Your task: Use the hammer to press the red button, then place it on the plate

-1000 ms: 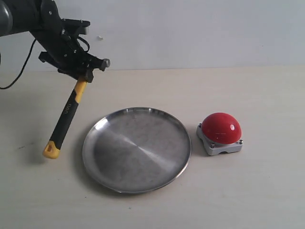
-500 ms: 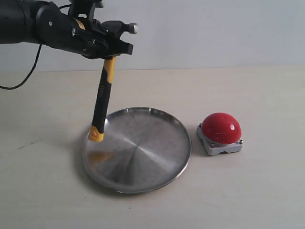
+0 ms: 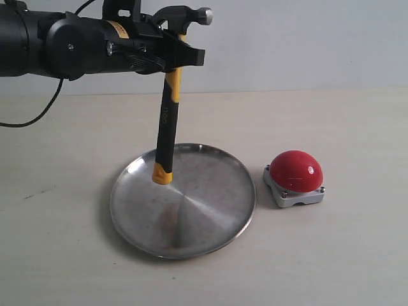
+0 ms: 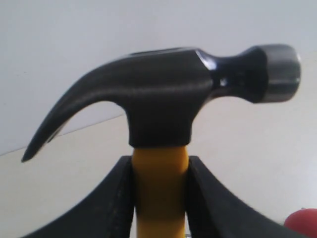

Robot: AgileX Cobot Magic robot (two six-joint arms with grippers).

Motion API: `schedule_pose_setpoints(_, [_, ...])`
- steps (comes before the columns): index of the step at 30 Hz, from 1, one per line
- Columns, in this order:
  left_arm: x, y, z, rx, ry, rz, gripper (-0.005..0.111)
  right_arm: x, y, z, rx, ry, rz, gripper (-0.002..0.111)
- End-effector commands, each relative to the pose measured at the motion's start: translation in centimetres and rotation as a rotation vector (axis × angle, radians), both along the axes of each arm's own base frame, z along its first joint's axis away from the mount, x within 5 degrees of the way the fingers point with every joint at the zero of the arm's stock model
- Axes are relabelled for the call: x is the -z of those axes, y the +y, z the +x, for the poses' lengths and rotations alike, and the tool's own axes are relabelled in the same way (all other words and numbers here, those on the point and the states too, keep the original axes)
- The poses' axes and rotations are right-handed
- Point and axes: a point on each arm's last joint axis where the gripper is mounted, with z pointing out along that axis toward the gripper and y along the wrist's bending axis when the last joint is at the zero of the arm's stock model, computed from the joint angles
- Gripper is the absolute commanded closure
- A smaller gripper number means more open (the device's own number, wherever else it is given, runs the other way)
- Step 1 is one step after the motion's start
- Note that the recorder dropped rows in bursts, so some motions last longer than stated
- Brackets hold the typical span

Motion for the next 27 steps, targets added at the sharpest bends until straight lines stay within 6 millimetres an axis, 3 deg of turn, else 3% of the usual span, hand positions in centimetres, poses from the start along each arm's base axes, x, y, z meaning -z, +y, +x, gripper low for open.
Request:
schedule_pose_setpoints(1, [-1.8,-0.2,-0.3,-0.01,-0.096,-0.062,0.107,0.0,0.0,0.0,0.006,-0.011,0.0,0.108])
schedule_pose_setpoints(13, [-1.0,-1.8,-2.0,0.026,-0.193,-0.037,0.107,0.0,0.0,0.0,0.006,-0.011,0.0,0.108])
schedule_pose_setpoints(21, [0.3,-1.5,-5.3,-0.319,-0.415,0.035,0.107,0.0,0.0,0.0,0.006,-0.011,0.0,0.108])
schedule_pose_setpoints(27, [0.4,-1.4,-5.8,-0.405,-0.381,-0.096,0.107,0.0,0.0,0.0,0.006,-0.011,0.0,0.108])
